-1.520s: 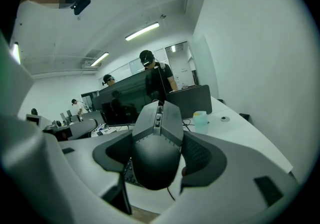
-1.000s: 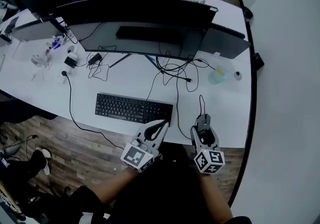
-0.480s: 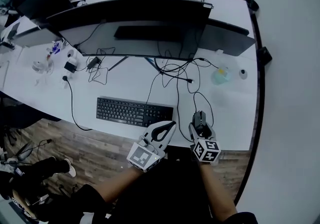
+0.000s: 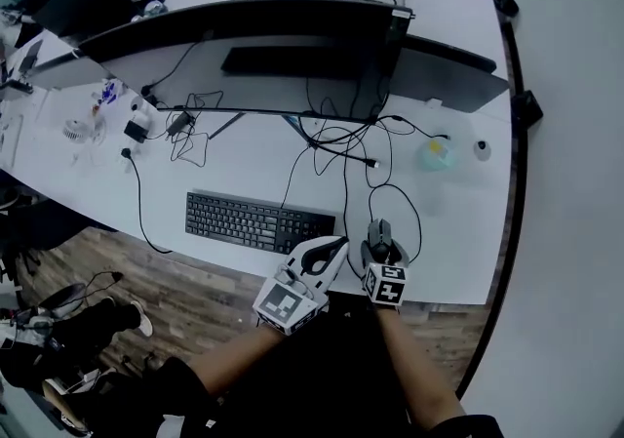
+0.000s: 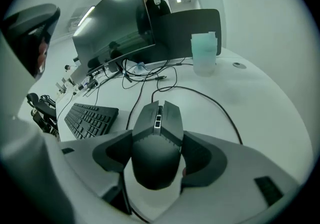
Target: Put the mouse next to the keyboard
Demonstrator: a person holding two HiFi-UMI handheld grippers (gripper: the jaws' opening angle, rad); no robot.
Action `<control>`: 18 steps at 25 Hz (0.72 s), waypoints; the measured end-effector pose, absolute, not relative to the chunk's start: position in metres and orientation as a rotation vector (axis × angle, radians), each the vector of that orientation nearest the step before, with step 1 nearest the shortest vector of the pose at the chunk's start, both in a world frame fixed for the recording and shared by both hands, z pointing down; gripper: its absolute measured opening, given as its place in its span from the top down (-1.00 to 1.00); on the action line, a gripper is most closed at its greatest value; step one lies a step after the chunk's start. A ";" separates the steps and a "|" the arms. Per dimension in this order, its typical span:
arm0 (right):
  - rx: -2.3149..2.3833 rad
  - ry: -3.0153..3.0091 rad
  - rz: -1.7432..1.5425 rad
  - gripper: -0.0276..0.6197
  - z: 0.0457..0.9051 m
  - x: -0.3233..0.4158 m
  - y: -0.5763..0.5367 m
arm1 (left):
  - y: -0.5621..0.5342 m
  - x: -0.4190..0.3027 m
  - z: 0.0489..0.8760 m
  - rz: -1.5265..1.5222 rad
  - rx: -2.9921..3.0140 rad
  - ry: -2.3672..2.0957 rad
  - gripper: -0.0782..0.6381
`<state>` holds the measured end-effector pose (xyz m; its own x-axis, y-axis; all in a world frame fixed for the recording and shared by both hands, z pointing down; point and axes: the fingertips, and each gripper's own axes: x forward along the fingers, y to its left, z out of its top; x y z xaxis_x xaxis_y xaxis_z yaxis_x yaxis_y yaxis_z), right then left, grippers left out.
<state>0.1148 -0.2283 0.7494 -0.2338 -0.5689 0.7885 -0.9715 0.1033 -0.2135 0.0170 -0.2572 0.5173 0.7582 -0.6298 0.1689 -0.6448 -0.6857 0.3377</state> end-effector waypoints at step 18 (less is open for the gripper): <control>1.471 -1.798 0.891 -0.03 0.772 0.116 -0.228 | -0.258 0.004 0.511 -0.028 2.514 -1.033 0.77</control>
<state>0.1163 -0.2280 0.7716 -0.1668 -0.5483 0.8195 -0.9842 0.1428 -0.1048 0.0039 -0.2584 0.5114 0.7237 -0.6762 0.1383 -0.6678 -0.6354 0.3878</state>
